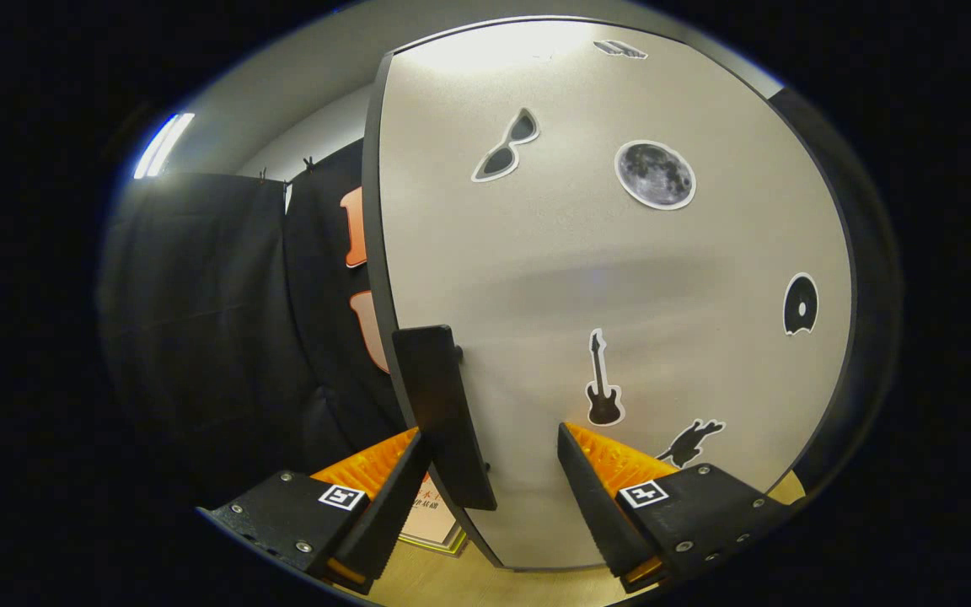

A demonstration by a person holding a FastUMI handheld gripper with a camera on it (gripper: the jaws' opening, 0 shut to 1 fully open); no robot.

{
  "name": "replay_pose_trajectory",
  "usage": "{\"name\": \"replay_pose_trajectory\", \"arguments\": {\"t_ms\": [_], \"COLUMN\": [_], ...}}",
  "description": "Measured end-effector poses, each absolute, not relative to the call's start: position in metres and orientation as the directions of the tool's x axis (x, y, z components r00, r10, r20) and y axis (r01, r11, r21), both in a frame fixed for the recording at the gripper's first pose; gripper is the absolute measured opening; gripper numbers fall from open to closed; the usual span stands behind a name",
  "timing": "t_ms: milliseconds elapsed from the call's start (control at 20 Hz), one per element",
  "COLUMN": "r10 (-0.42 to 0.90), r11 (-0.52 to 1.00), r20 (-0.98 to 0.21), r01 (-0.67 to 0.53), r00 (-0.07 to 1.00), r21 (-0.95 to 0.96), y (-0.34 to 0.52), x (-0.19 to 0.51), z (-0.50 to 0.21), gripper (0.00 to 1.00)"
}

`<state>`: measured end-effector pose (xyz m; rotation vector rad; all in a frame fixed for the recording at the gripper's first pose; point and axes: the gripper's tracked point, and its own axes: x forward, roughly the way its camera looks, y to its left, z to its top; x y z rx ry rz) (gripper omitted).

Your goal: Open the shoe cabinet door, grab the shoes and put them into the shoe cabinet, then close the shoe cabinet door.

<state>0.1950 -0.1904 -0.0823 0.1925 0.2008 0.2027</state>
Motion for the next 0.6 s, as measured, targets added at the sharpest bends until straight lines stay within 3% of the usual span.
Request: {"name": "replay_pose_trajectory", "arguments": {"t_ms": [250,600], "r10": [0.228,0.173], "r11": [0.954,0.982], "r20": [-0.198,-0.308], "r01": [-0.178,-0.141], "r00": [0.953,0.935], "r21": [0.240,0.124], "y": [-0.180,-0.196], "x": [0.159,0.070], "z": [-0.088,-0.122], "gripper": [0.95,0.94]}}
